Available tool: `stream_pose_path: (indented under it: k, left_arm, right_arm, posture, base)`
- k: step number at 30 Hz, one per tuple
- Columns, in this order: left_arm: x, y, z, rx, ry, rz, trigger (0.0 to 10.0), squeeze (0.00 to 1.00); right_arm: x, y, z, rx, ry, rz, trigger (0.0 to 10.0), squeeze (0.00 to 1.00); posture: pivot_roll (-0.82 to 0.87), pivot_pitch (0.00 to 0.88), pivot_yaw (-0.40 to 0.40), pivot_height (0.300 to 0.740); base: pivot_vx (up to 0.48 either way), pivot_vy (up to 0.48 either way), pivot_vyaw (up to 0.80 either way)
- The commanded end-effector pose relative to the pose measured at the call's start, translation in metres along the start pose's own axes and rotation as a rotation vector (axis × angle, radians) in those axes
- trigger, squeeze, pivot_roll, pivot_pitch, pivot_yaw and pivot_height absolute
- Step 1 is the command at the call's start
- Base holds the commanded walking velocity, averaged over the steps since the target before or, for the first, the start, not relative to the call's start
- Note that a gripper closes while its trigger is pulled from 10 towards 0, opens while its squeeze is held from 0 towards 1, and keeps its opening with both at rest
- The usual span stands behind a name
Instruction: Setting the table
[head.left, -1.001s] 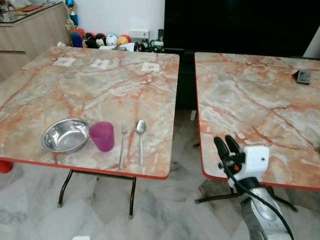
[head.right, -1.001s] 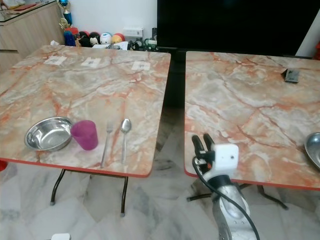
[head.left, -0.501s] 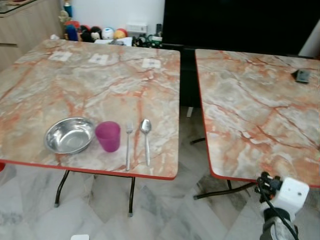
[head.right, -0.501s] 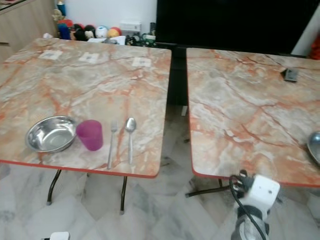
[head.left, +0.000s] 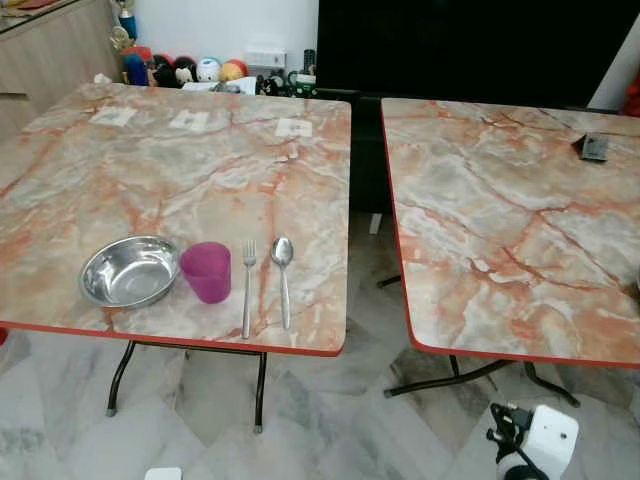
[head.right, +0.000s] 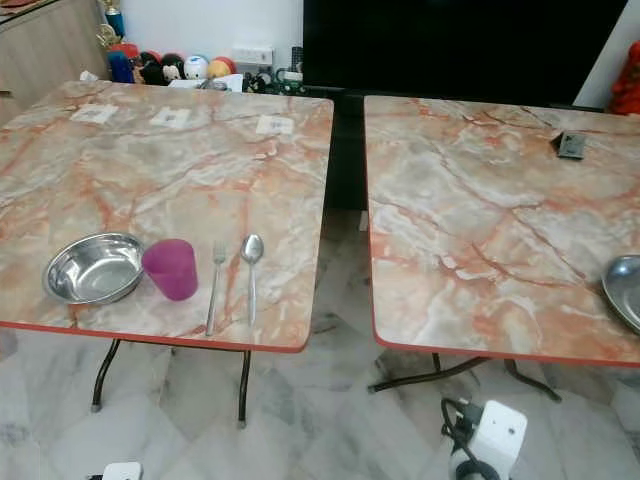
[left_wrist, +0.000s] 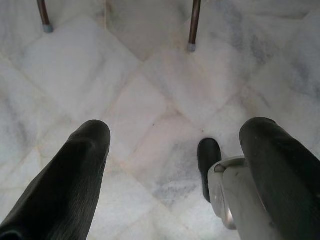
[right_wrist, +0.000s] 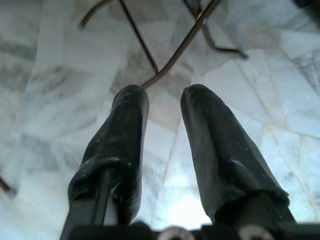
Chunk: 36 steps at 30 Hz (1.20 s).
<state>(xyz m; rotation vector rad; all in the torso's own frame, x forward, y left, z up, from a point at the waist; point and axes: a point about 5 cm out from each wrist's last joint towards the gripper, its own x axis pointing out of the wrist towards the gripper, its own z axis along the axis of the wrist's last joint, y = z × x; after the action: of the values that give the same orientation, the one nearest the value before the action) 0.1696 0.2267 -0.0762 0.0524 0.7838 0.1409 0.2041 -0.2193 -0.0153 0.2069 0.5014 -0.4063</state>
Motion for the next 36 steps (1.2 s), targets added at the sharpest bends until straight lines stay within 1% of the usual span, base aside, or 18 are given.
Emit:
stream_pose_path:
  k: [1,3,5,6,7,8,9,10,14,16,17,22,25,29,31,34,36]
  left_arm:
    - [-0.002,0.0,-0.007,-0.003,0.023,0.007,10.0,0.0]
    - [-0.002,0.0,-0.006,-0.005,0.021,0.005,10.0,0.0]
    - [-0.002,-0.001,-0.006,-0.007,0.021,0.004,10.0,0.0]
    - [-0.001,-0.001,-0.005,-0.009,0.021,0.004,10.0,0.0]
    - [-0.001,-0.001,-0.005,-0.015,0.021,0.006,10.0,0.0]
    - [-0.001,-0.002,-0.005,-0.02,0.022,0.008,10.0,0.0]
    - [-0.001,-0.002,-0.005,-0.02,0.022,0.008,10.0,0.0]
    - [-0.001,-0.002,-0.005,-0.022,0.023,0.009,10.0,0.0]
    - [-0.001,0.0,-0.006,-0.031,0.033,0.018,10.0,0.0]
    - [-0.001,0.0,-0.006,-0.032,0.036,0.02,10.0,0.0]
    - [-0.001,0.001,-0.007,-0.034,0.038,0.022,10.0,0.0]
    - [-0.002,0.002,-0.008,-0.028,0.046,0.021,10.0,0.0]
    - [-0.002,0.002,-0.008,-0.026,0.046,0.02,10.0,0.0]
    - [-0.002,0.003,-0.008,-0.023,0.047,0.018,10.0,0.0]
    - [-0.002,0.003,-0.008,-0.023,0.047,0.018,10.0,0.0]
    - [-0.002,0.003,-0.008,-0.023,0.048,0.018,10.0,0.0]
    - [-0.002,0.003,-0.008,-0.022,0.049,0.018,10.0,0.0]
  right_arm:
    - [0.003,0.0,-0.013,-0.04,0.062,0.034,10.0,0.0]
    - [0.007,0.005,-0.025,-0.091,0.12,0.095,10.0,0.0]
    - [0.01,0.009,-0.038,-0.18,0.174,0.156,10.0,0.0]
    - [0.009,0.01,-0.046,-0.228,0.209,0.179,10.0,0.0]
    - [0.006,0.011,-0.06,-0.291,0.273,0.227,10.0,0.0]
    - [0.003,0.012,-0.07,-0.331,0.324,0.271,10.0,0.0]
    - [0.003,0.012,-0.07,-0.331,0.324,0.271,10.0,0.0]
    - [-0.001,0.013,-0.078,-0.385,0.367,0.32,10.0,0.0]
    - [-0.008,0.009,-0.09,-0.462,0.425,0.37,10.0,0.0]
    - [-0.008,0.007,-0.091,-0.46,0.426,0.363,10.0,0.0]
    - [-0.007,0.003,-0.091,-0.445,0.421,0.334,10.0,0.0]
    - [-0.011,-0.002,-0.097,-0.407,0.443,0.312,10.0,0.0]
    - [-0.015,-0.006,-0.102,-0.391,0.466,0.288,10.0,0.0]
    - [-0.019,-0.012,-0.108,-0.393,0.493,0.268,10.0,0.0]
    - [-0.02,-0.013,-0.109,-0.394,0.495,0.268,10.0,0.0]
    - [-0.019,-0.014,-0.108,-0.355,0.483,0.247,10.0,0.0]
    - [-0.019,-0.014,-0.107,-0.354,0.477,0.244,10.0,0.0]
  posture:
    - [0.02,0.1,-0.043,0.74]
    - [0.02,0.1,-0.04,0.74]
    - [0.02,0.097,-0.04,0.74]
    - [0.02,0.094,-0.042,0.74]
    - [0.02,0.094,-0.042,0.74]
    - [0.03,0.094,-0.038,0.74]
    - [0.03,0.094,-0.038,0.74]
    - [0.04,0.096,-0.034,0.74]
    - [0.04,0.099,-0.029,0.74]
    - [0.04,0.099,-0.027,0.74]
    - [0.04,0.099,-0.027,0.74]
    - [0.04,0.1,-0.024,0.74]
    - [0.04,0.098,-0.021,0.74]
    - [0.04,0.094,-0.021,0.74]
    - [0.04,0.092,-0.021,0.74]
    - [0.04,0.088,-0.019,0.74]
    - [0.04,0.088,-0.019,0.74]
  base:
    - [0.0,0.0,0.0]
    - [0.0,0.0,0.0]
    - [0.0,0.0,0.0]
    - [0.0,0.0,0.0]
    - [0.0,0.0,0.0]
    - [0.0,0.0,0.0]
    - [0.0,0.0,0.0]
    - [0.0,0.0,0.0]
    - [0.0,0.0,0.0]
    - [0.0,0.0,0.0]
    - [0.0,0.33,0.7]
    - [0.0,0.435,0.72]
    - [0.0,0.472,0.0]
    - [0.0,0.473,0.0]
    - [0.0,0.472,0.0]
    - [0.0,0.472,0.0]
    - [0.0,0.472,0.0]
